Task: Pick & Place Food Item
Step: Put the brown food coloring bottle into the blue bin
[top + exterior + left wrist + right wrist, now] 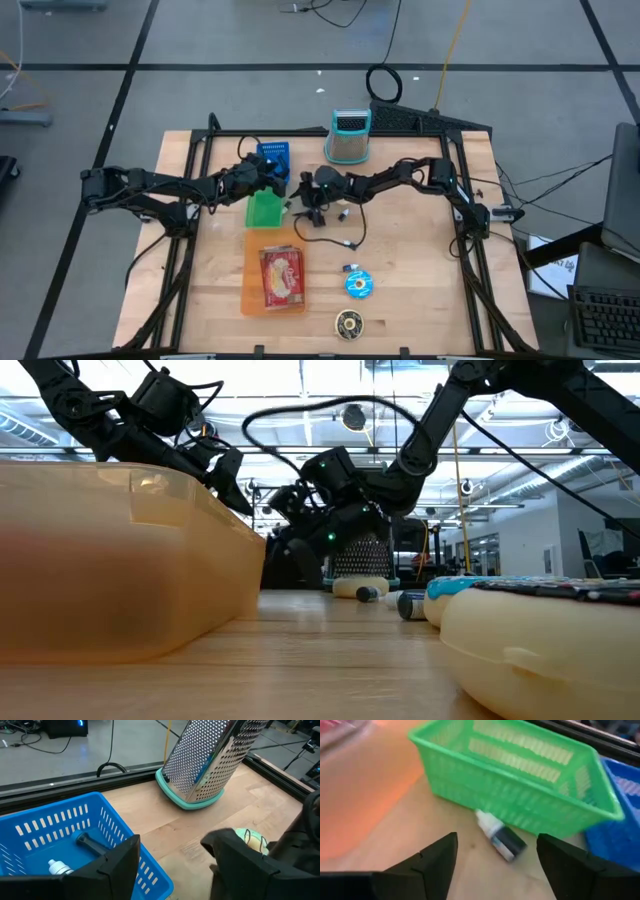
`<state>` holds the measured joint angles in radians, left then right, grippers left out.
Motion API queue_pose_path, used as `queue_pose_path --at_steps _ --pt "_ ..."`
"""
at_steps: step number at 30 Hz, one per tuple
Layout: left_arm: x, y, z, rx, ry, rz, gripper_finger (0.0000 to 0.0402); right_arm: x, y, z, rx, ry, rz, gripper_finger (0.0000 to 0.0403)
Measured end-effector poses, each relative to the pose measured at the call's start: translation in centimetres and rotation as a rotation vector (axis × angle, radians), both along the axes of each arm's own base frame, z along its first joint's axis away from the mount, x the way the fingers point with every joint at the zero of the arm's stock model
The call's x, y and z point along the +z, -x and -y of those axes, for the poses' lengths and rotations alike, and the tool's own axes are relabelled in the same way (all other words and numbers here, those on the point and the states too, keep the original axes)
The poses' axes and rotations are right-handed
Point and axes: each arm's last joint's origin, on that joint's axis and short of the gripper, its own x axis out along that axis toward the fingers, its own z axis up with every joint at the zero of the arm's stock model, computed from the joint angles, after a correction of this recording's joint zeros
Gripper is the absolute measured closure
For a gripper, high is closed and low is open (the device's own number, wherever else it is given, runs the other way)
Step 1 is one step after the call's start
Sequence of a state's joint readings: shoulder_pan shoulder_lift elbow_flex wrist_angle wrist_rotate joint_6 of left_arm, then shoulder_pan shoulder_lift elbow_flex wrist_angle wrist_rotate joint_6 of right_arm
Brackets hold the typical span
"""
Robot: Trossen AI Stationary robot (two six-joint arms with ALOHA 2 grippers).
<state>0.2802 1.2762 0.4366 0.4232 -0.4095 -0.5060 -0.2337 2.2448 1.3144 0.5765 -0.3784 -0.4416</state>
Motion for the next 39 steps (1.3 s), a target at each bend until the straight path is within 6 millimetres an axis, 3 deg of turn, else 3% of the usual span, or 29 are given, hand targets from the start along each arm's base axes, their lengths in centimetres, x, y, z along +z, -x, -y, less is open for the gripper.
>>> queue_pose_path --at_steps 6,18,27,33,39 --pt "0.0 0.0 0.0 0.0 0.0 0.0 0.0149 -1.1 -0.5 -0.8 0.033 -0.009 0.015 0.0155" --pt "0.0 0.0 0.0 0.007 0.015 0.013 0.0149 -2.5 -1.3 -0.4 -0.017 0.002 -0.036 0.0178" --pt "0.0 0.0 0.0 0.007 0.016 0.014 0.0149 -3.4 0.4 -0.5 -0.082 -0.053 -0.322 0.0182" --pt "0.0 0.0 0.0 0.006 0.016 0.015 0.0149 -1.9 2.4 -0.8 -0.176 -0.156 -0.546 0.0185" --pt "0.0 0.0 0.0 0.0 0.019 0.017 0.0149 1.7 4.6 -1.5 -0.217 -0.202 -0.601 0.0187"
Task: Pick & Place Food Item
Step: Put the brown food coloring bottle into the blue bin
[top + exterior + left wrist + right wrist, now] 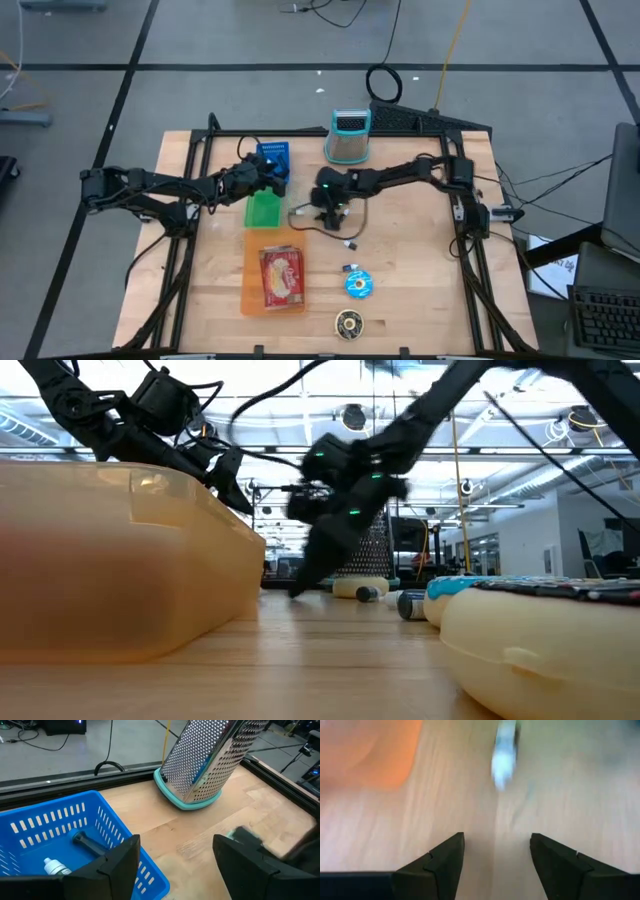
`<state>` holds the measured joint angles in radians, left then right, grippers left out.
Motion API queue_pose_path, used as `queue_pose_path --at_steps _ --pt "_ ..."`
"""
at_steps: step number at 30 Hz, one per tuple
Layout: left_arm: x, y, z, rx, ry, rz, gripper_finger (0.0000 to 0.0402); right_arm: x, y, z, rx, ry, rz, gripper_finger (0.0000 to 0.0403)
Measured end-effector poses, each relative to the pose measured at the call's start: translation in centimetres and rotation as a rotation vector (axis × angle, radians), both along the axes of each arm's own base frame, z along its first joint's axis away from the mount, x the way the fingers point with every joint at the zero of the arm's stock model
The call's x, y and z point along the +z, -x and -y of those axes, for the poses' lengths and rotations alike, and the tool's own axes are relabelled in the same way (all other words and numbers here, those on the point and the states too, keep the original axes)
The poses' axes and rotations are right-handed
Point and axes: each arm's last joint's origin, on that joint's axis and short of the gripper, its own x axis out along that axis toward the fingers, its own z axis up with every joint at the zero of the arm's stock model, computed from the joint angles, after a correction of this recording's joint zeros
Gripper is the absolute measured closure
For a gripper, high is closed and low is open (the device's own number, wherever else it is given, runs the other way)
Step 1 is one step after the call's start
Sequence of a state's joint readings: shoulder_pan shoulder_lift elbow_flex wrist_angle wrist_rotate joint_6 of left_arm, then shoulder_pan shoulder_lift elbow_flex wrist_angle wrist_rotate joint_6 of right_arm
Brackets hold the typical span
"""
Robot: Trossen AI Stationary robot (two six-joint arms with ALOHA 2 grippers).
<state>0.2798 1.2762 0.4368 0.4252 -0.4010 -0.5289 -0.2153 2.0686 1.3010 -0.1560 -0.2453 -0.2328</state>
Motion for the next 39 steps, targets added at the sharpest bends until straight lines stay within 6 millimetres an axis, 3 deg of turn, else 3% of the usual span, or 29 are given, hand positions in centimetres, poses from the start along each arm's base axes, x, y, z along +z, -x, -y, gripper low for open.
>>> queue_pose_path --at_steps 5,8,15,22,39 --pt "0.0 0.0 0.0 -0.004 0.002 -0.003 0.0149 2.2 2.0 -1.4 -0.028 -0.002 0.061 0.0187" --pt "0.0 0.0 0.1 -0.01 0.004 -0.001 0.0149 2.9 1.9 -2.4 -0.025 0.009 0.272 0.0189" --pt "0.0 0.0 0.2 -0.014 0.004 -0.002 0.0149 0.4 1.7 -5.0 -0.108 0.136 0.518 0.019" --pt "0.0 -0.1 0.4 -0.024 0.004 0.0 0.0149 -2.7 0.0 -5.6 -0.153 0.099 0.459 0.019" --pt "0.0 -0.2 0.6 -0.037 0.005 0.006 0.0149 -4.6 -3.8 -5.4 -0.265 0.096 0.51 0.019"
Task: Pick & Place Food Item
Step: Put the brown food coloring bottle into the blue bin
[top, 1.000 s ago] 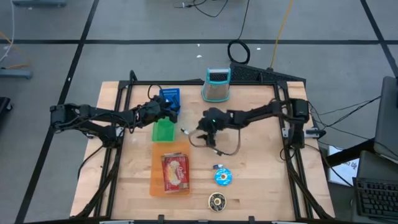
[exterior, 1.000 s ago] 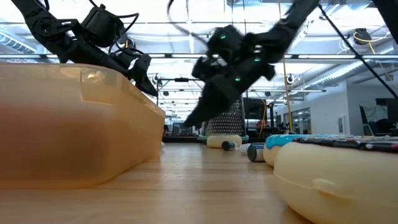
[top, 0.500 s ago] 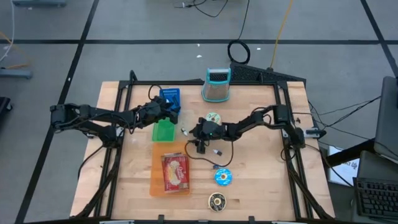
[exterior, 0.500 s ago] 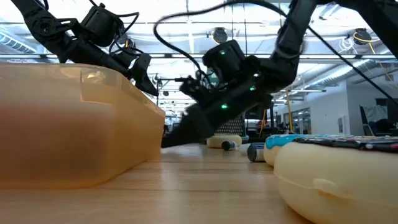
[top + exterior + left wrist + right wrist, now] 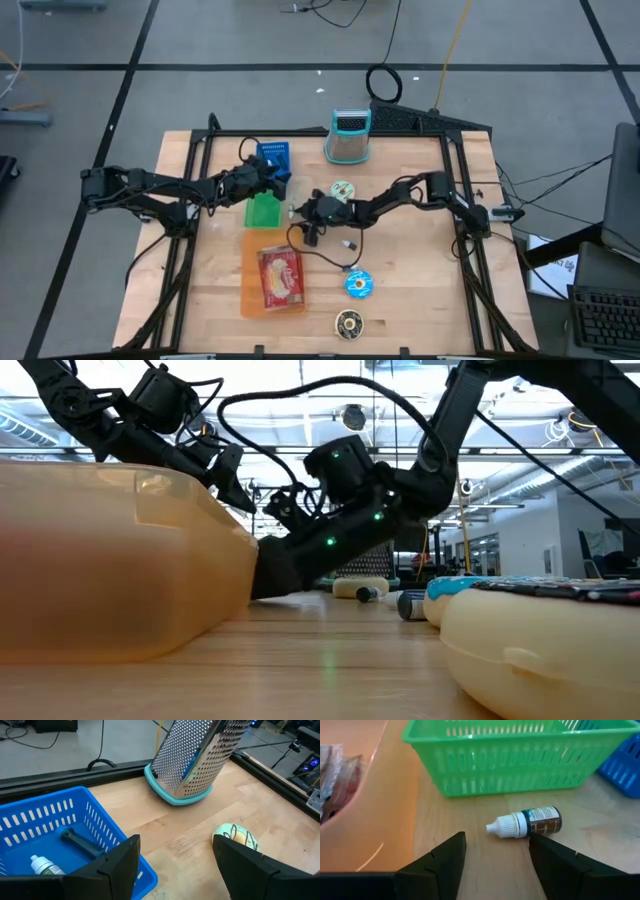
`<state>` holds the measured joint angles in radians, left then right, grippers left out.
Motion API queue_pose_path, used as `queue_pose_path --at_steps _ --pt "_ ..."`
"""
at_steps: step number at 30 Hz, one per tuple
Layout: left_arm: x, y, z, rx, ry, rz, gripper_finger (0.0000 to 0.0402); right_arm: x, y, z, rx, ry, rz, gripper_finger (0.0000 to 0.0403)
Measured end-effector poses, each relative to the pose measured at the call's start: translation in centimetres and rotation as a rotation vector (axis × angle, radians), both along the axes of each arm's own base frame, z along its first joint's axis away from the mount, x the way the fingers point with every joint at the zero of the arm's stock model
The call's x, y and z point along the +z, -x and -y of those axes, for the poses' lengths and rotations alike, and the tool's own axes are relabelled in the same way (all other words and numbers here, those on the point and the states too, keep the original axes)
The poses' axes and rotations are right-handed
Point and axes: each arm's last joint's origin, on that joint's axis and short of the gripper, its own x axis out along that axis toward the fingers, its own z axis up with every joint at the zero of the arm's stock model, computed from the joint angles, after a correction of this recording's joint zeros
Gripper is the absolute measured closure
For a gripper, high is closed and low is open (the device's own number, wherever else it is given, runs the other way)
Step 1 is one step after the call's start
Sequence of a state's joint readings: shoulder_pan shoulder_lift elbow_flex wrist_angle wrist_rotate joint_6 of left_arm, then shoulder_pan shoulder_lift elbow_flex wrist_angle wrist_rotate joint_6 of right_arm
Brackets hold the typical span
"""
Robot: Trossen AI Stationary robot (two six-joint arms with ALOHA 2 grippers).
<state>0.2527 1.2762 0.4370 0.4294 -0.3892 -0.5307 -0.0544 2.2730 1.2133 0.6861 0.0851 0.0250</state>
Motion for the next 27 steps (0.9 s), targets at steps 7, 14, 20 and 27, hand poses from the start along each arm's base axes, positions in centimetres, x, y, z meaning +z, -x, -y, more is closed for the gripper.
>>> queue_pose_path --at_steps 7,14,20,27 --pt "0.01 0.0 0.0 0.001 0.001 0.001 0.0149 -0.51 0.13 0.24 -0.023 0.019 -0.042 0.0205" --pt "0.02 -0.01 0.0 0.0 0.001 0.003 0.0149 -0.56 0.17 0.27 -0.033 0.025 -0.049 0.026" --pt "0.01 -0.01 0.01 -0.003 0.002 0.003 0.0149 -0.62 0.21 0.32 -0.039 0.027 -0.053 0.0314" --pt "0.01 -0.01 0.01 -0.004 0.002 0.003 0.0149 0.08 0.67 0.29 -0.032 0.036 -0.137 0.0345"
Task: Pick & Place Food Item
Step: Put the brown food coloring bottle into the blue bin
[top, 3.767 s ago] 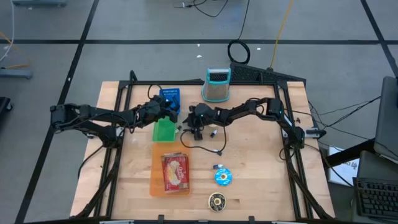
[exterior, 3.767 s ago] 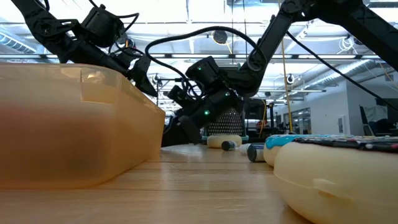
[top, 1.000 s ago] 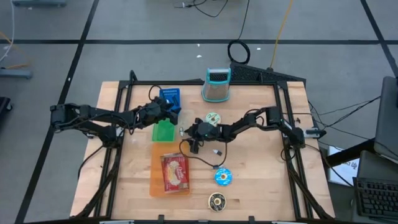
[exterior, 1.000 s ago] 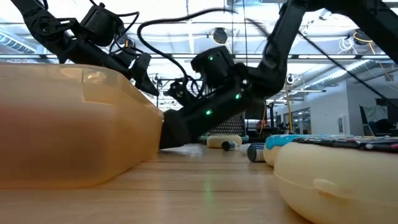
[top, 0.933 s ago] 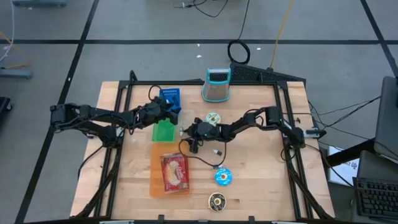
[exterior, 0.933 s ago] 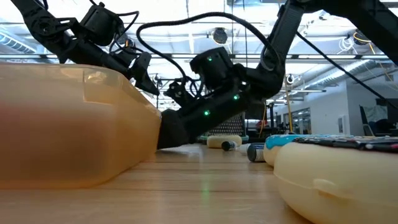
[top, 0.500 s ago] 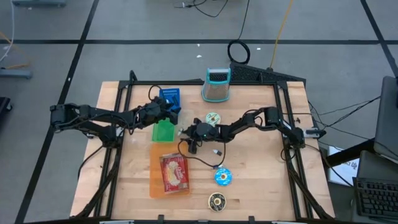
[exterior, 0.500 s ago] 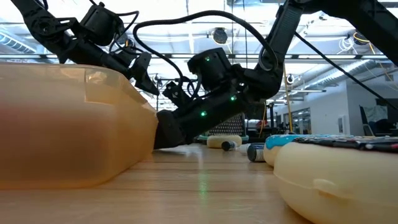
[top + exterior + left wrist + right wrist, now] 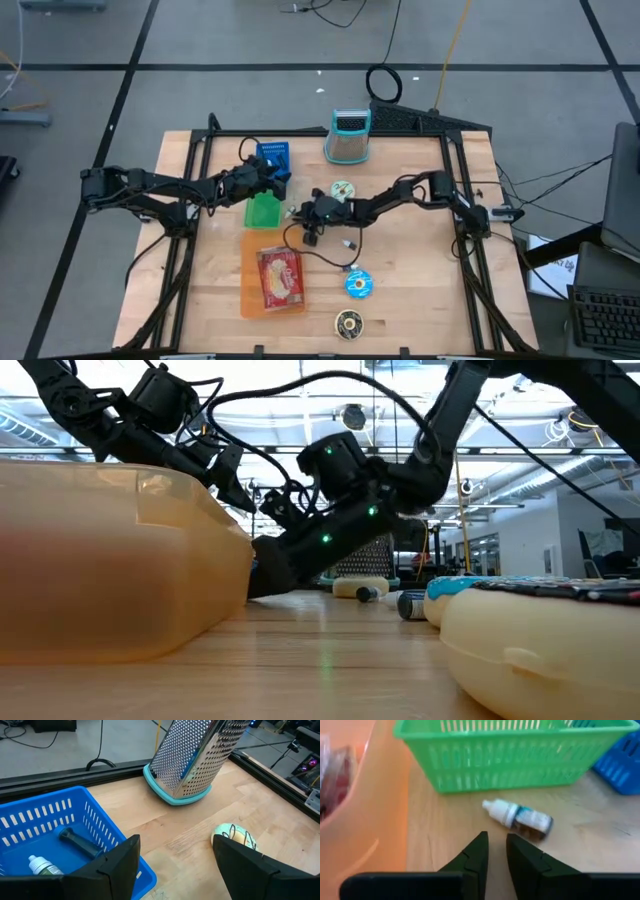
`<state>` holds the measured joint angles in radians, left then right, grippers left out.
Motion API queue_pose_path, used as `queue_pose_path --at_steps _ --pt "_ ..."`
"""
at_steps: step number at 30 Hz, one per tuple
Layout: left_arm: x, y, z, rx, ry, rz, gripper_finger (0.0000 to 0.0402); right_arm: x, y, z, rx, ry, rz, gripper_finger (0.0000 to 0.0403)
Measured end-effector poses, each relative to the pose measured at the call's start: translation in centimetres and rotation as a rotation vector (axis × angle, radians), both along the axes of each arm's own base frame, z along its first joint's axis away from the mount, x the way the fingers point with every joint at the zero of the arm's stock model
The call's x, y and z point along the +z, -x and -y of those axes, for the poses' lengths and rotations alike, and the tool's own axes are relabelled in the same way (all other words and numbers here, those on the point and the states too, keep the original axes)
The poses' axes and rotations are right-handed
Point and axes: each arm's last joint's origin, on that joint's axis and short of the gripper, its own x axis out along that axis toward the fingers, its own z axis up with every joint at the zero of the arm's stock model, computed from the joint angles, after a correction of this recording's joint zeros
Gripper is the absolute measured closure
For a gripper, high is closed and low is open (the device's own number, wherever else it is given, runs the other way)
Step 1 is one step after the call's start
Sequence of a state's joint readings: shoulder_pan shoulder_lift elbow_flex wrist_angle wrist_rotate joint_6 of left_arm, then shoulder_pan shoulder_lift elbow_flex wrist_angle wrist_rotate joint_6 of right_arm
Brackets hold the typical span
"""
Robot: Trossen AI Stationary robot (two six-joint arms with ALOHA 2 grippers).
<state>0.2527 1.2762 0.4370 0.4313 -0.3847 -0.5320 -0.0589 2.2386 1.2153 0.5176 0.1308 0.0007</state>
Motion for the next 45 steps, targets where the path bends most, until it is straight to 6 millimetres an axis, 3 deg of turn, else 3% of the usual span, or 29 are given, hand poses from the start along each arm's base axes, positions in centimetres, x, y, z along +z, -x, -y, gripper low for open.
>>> queue_pose_path --at_steps 5,9,13,18,22,36,45 --pt "0.0 0.0 0.0 -0.001 -0.001 -0.001 0.0149 1.6 0.8 0.2 0.023 0.044 -0.067 0.0335" --pt "0.0 0.0 0.1 -0.012 0.003 0.001 0.0149 1.7 0.9 1.1 0.095 0.123 -0.073 0.0311" --pt "0.0 -0.1 0.2 -0.025 0.005 0.0 0.0149 1.8 1.0 2.9 0.236 0.148 -0.045 0.0254" --pt "0.0 -0.1 0.4 -0.032 0.01 0.003 0.0149 1.3 1.1 5.2 0.26 0.161 -0.014 0.0169" --pt "0.0 -0.1 0.3 -0.032 0.009 0.003 0.0149 1.0 1.4 6.7 0.336 0.101 0.029 0.0132" --pt "0.0 -0.1 0.4 -0.031 0.013 0.005 0.0149 2.6 -0.2 6.6 0.428 0.109 0.18 0.0144" --pt "0.2 -0.2 0.3 -0.032 0.011 0.026 0.0149 1.6 -1.7 5.6 0.476 0.112 0.136 0.0146"
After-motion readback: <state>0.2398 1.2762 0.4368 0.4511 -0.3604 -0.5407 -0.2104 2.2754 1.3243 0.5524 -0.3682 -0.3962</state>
